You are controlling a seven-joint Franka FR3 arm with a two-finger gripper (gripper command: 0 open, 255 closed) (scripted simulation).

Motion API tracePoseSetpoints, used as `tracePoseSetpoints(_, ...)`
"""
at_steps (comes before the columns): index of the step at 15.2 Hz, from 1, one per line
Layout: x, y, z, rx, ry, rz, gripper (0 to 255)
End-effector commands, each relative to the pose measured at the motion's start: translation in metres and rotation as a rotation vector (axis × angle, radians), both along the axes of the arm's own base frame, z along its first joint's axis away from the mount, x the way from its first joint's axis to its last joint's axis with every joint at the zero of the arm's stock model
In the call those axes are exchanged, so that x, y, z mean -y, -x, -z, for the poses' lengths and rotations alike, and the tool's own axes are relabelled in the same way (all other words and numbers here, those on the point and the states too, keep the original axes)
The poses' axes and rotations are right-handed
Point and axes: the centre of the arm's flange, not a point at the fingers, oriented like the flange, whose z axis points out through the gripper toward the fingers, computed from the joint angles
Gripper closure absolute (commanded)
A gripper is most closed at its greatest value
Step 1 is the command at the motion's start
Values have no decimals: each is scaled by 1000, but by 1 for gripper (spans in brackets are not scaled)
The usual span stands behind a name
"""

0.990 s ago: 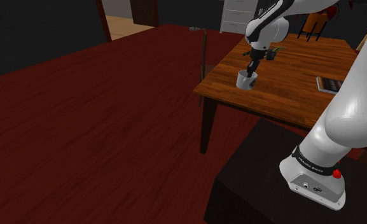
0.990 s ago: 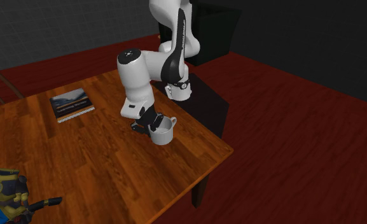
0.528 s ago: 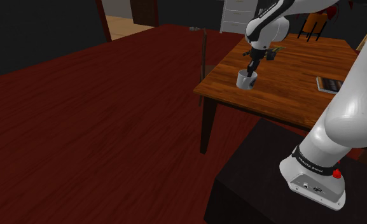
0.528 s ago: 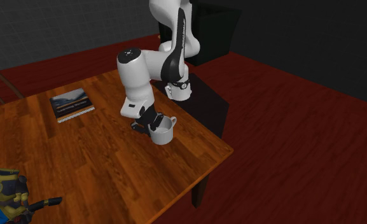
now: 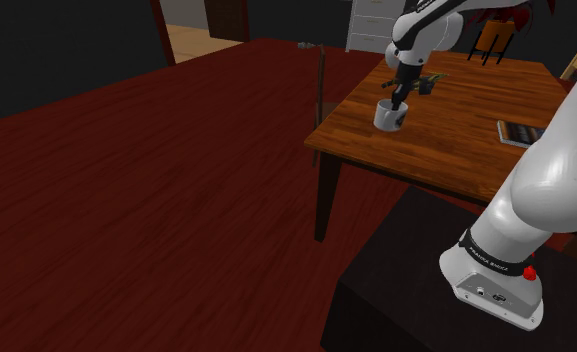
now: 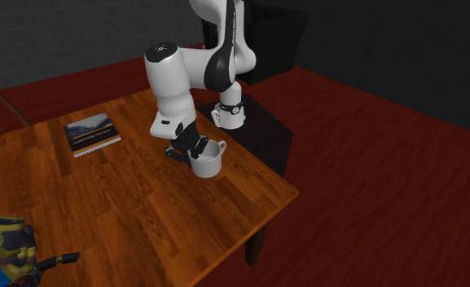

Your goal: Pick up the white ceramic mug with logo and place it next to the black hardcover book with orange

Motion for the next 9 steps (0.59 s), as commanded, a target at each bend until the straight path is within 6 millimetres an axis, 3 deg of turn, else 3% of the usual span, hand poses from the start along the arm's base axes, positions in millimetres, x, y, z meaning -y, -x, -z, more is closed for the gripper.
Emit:
tracePoseSetpoints(1,0,0,-10,0,0,0,255)
tracePoseSetpoints(9,0,0,-52,0,0,0,255)
